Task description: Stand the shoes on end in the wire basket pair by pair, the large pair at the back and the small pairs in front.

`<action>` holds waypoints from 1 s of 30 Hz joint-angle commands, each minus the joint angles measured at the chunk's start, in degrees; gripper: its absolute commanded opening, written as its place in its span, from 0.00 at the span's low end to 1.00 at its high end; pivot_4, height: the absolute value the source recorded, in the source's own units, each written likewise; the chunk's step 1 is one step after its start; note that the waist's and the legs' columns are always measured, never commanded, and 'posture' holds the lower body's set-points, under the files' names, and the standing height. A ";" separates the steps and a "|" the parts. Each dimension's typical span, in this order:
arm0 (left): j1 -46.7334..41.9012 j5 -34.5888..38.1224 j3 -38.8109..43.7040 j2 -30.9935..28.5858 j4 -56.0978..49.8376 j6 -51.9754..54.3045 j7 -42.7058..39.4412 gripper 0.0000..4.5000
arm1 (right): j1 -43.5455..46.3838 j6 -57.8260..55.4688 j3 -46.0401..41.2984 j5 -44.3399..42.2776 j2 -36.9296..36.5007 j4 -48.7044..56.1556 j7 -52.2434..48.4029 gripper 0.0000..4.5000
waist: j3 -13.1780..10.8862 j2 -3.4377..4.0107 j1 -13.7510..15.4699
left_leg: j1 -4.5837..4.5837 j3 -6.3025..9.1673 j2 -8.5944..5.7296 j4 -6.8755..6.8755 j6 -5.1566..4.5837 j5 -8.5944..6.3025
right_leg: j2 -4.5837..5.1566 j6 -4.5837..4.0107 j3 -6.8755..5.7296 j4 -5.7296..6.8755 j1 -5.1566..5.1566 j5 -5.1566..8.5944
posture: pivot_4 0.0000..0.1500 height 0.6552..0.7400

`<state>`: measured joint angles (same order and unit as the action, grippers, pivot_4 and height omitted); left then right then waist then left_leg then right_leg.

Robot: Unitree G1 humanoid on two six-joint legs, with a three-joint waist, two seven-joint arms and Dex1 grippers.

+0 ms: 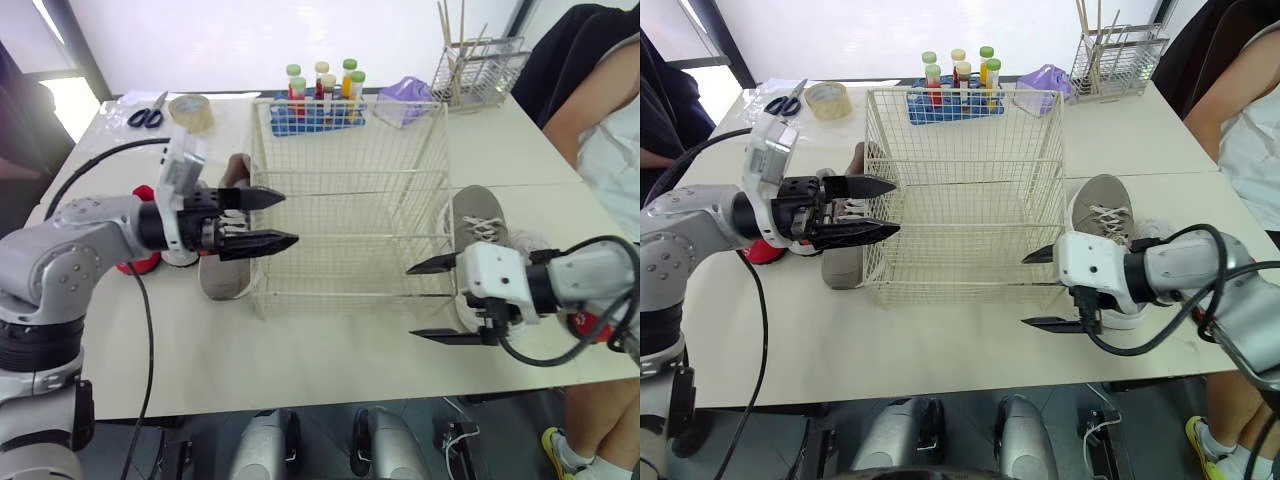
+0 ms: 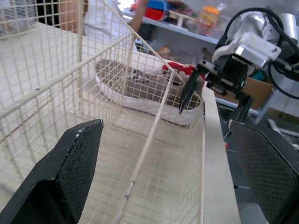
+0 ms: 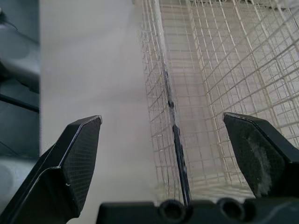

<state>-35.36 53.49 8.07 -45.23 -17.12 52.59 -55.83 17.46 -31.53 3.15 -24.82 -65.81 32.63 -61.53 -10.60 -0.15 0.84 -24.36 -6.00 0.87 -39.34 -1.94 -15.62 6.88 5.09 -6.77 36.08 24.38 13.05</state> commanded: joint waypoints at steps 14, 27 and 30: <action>1.51 0.80 2.59 -0.97 -2.70 -1.43 2.32 1.00 | 7.57 -11.73 3.26 3.52 5.77 3.67 7.24 0.01 | -0.01 -0.01 -0.14 | -0.01 0.01 0.00 0.01 0.03 0.02 | -0.01 0.00 -0.04 0.02 0.01 0.00 | 1.00 1.00; -0.24 -0.98 1.04 -0.53 -0.67 -3.42 0.73 1.00 | 16.02 6.85 8.73 13.77 6.12 -16.04 -1.38 0.01 | -0.03 -0.02 -0.08 | -0.03 -0.03 -0.03 0.01 0.03 0.03 | -0.01 0.00 -0.03 0.03 0.04 -0.01 | 1.00 1.00; -0.61 -0.94 1.04 -0.59 -0.75 -3.19 0.87 1.00 | 16.27 12.93 8.90 14.90 5.51 -21.16 -5.99 0.01 | -0.04 -0.02 -0.13 | -0.02 -0.05 -0.02 0.01 0.03 0.03 | -0.02 0.00 -0.02 0.02 0.04 -0.01 | 1.00 1.00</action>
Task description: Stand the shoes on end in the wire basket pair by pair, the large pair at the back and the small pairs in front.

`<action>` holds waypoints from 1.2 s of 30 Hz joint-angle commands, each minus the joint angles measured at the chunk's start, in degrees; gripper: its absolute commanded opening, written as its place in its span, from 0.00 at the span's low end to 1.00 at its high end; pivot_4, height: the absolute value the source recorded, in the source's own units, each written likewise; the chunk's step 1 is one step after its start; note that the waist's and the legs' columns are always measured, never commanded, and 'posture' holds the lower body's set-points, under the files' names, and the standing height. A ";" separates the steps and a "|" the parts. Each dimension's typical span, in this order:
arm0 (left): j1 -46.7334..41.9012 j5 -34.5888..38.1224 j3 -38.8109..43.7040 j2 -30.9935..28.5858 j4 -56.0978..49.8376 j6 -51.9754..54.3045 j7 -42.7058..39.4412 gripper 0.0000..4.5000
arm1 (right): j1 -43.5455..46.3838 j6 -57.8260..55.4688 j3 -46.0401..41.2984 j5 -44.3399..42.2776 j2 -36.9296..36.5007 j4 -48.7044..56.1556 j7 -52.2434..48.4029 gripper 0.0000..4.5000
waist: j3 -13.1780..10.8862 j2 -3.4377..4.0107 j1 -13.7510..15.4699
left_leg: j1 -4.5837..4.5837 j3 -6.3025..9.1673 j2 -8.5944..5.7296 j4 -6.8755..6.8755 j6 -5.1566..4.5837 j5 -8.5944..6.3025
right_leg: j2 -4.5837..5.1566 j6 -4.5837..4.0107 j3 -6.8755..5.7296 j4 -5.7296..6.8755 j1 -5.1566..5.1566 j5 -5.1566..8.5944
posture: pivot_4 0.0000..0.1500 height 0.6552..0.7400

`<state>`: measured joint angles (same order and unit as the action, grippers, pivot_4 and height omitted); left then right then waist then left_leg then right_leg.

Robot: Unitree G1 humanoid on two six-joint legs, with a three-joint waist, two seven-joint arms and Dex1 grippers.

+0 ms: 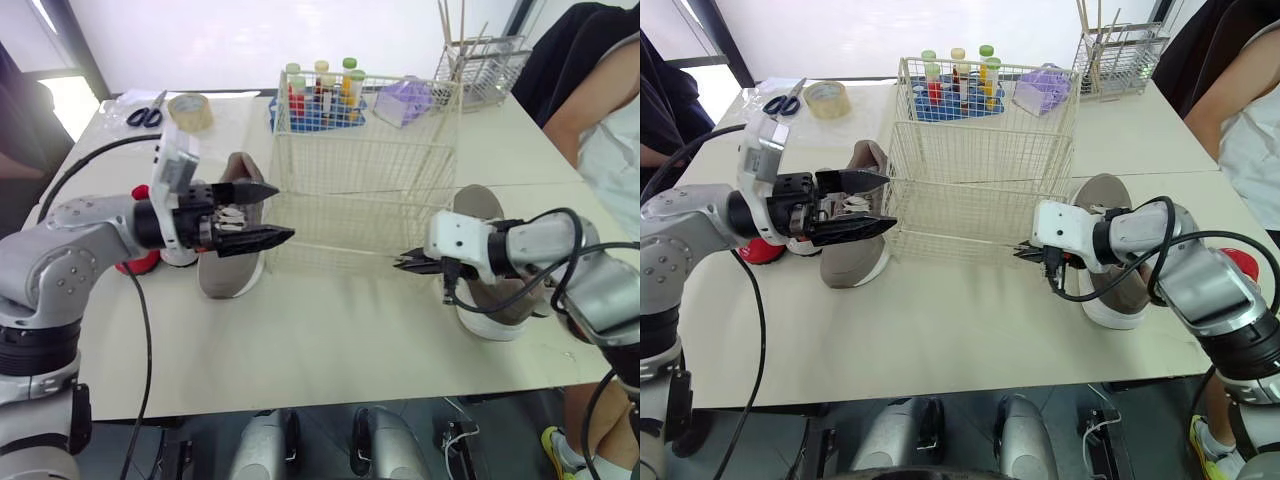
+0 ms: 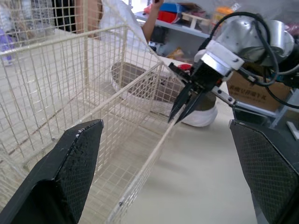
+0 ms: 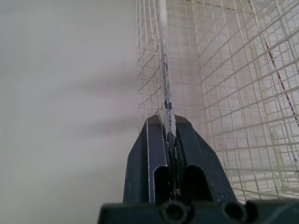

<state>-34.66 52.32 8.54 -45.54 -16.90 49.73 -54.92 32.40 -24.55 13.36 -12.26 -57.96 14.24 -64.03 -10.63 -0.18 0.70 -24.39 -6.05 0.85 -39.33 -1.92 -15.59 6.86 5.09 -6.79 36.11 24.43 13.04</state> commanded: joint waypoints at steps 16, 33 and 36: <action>-2.97 0.99 0.69 -0.30 -2.05 1.31 1.61 1.00 | 4.73 16.46 -1.38 3.19 3.18 -11.58 -11.17 0.01 | 0.00 0.00 -0.35 | 0.05 -0.02 0.06 0.00 0.04 0.03 | -0.04 0.00 0.01 0.03 -0.02 0.00 | 1.00 1.00; -3.75 1.63 0.45 0.44 -2.79 1.97 3.17 1.00 | 3.24 4.77 -1.04 4.67 6.10 -3.17 -8.61 0.01 | 0.00 0.00 -1.27 | 0.09 0.00 0.08 0.00 0.10 0.06 | -0.06 0.00 0.01 0.10 -0.02 0.00 | 1.00 1.00; -3.91 1.60 0.30 0.74 -2.62 2.02 3.08 1.00 | 3.18 3.26 -1.08 4.77 6.20 -2.32 -7.87 0.01 | 0.00 0.00 -1.29 | 0.09 0.00 0.09 0.01 0.11 0.06 | -0.06 0.00 0.01 0.11 -0.02 0.00 | 1.00 1.00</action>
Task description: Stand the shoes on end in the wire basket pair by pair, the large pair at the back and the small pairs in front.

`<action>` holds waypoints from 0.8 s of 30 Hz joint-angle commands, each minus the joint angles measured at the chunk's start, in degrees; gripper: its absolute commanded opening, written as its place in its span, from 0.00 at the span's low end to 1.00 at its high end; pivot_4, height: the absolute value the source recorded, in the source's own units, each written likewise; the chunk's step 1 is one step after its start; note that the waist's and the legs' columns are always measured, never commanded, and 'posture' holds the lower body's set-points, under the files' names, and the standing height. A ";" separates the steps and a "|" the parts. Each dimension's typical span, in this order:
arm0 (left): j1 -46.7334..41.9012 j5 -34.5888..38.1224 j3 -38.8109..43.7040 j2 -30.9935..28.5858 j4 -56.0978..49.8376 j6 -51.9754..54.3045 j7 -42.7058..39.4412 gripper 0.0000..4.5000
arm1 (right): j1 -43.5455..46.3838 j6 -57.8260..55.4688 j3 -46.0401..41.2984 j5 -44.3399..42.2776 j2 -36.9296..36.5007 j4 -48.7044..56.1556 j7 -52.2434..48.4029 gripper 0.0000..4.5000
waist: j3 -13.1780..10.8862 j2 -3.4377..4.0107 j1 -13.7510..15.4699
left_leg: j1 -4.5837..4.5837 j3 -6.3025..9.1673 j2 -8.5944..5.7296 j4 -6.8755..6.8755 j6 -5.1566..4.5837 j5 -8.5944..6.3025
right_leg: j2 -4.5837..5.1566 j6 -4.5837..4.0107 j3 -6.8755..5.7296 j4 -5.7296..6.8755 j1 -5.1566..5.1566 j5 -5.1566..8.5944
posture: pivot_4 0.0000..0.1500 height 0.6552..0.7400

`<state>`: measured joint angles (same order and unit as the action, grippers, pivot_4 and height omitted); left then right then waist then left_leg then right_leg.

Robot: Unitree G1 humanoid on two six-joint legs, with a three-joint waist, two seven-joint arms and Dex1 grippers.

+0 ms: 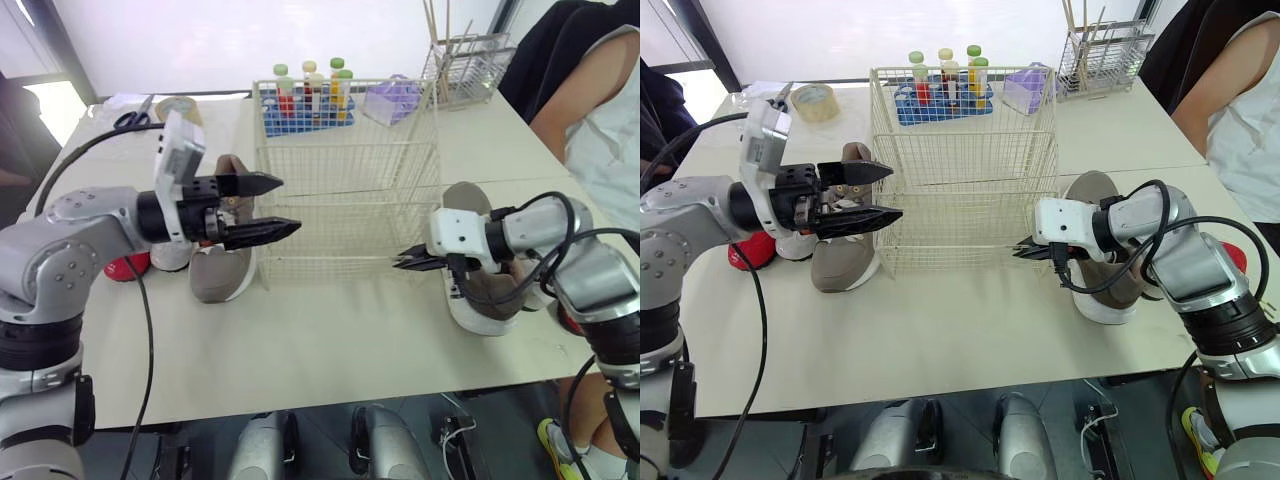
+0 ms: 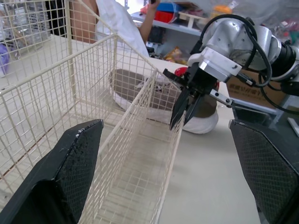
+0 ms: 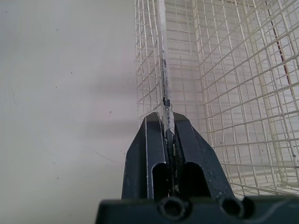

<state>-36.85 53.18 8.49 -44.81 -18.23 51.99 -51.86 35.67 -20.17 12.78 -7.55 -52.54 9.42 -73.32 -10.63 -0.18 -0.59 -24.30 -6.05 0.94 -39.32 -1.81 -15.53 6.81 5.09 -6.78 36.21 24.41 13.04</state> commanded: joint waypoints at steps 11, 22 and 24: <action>-2.31 0.29 -0.40 0.87 -0.66 -0.70 -0.43 1.00 | 0.40 -4.13 -1.86 -0.83 0.25 4.34 1.47 0.21 | 0.00 0.00 0.01 | 0.00 0.00 -0.01 0.00 0.00 0.00 | 0.00 0.00 0.00 0.00 0.00 0.00 | 1.00 1.00; -1.08 2.13 0.99 0.83 -1.80 0.18 -0.23 1.00 | 2.24 -23.44 -22.88 -15.61 -4.67 16.98 7.13 0.98 | -0.01 0.01 0.91 | -0.02 0.02 -0.01 0.00 0.00 0.00 | 0.02 0.00 0.00 0.00 0.00 0.00 | 1.00 1.00; -0.69 2.21 0.87 0.93 -1.81 -0.07 -0.30 1.00 | 1.85 -34.00 -31.93 -19.55 -4.75 20.63 12.10 0.98 | -0.01 0.01 1.15 | -0.01 0.03 -0.01 0.00 0.00 0.00 | 0.02 -0.01 0.00 0.00 0.00 -0.01 | 1.00 1.00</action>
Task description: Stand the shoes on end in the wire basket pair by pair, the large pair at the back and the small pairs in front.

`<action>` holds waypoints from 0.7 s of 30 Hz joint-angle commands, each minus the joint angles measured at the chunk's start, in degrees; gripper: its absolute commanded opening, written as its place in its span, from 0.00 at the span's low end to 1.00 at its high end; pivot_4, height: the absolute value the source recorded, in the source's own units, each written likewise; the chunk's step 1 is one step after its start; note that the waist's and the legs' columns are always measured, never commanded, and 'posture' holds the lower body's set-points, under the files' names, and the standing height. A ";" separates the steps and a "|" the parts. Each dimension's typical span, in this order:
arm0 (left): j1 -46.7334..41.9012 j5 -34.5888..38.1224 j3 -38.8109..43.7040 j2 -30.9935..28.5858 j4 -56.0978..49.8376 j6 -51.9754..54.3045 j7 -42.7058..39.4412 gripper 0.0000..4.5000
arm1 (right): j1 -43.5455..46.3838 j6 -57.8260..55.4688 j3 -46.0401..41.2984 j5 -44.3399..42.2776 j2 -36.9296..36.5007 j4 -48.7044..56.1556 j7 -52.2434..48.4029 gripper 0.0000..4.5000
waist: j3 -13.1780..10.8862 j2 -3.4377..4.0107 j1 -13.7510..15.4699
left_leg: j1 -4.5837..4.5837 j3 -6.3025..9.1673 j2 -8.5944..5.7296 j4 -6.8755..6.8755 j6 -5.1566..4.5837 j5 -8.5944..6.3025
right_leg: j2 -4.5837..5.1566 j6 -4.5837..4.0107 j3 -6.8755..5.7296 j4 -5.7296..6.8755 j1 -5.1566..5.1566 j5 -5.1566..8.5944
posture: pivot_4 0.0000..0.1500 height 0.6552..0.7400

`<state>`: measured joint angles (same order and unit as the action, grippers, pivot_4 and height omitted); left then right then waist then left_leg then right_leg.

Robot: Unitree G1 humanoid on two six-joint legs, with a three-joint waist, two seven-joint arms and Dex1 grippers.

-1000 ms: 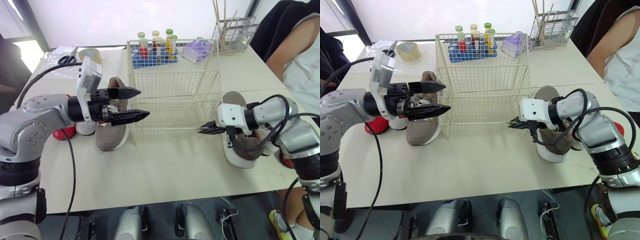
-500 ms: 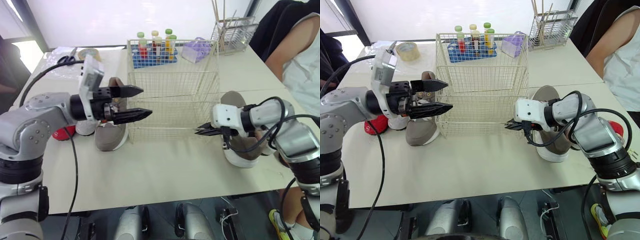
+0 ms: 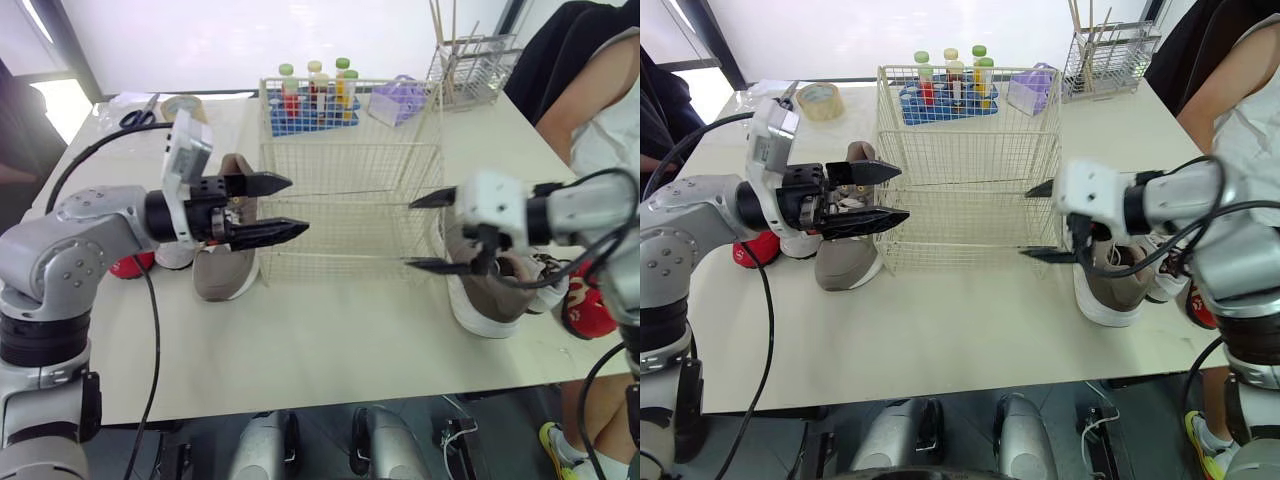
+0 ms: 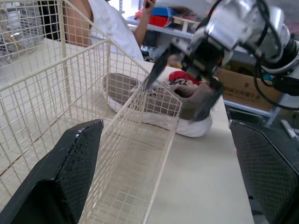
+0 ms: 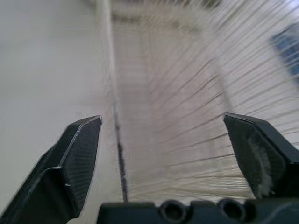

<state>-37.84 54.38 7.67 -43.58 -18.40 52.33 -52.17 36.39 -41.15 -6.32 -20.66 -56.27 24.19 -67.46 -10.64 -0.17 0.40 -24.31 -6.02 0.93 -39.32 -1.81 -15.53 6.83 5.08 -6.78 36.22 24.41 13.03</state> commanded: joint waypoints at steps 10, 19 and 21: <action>-3.82 -1.93 -3.12 2.78 5.11 -3.72 -6.08 1.00 | -26.01 -51.35 -40.35 -3.47 8.98 32.33 23.02 0.98 | 0.14 -0.17 1.77 | -0.04 0.06 -0.01 0.02 -0.09 -0.06 | 0.02 -0.09 -0.06 -0.07 -0.04 -0.05 | 1.00 1.00; -5.68 -4.66 -5.00 4.15 7.82 -5.19 -9.29 1.00 | -39.38 -43.52 -36.12 -1.07 26.98 35.81 38.35 0.98 | 0.15 -0.10 1.65 | -0.03 0.02 -0.03 0.04 -0.07 -0.05 | -0.04 -0.10 0.06 -0.04 0.03 -0.06 | 1.00 1.00; -5.72 -5.08 -4.94 4.25 7.93 -5.30 -9.58 1.00 | -40.81 -42.02 -34.52 -0.12 28.57 35.81 40.57 0.98 | 0.15 -0.10 1.63 | -0.02 0.01 -0.04 0.04 -0.08 -0.05 | -0.04 -0.10 0.07 -0.04 0.03 -0.06 | 1.00 1.00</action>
<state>-42.15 49.48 2.40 -39.25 -9.80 48.08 -61.22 -4.08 -85.26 -41.43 -21.90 -28.33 58.28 -28.88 -10.49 -0.27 2.03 -24.33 -6.01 0.89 -39.29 -1.89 -15.58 6.79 4.98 -6.71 36.17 24.44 12.98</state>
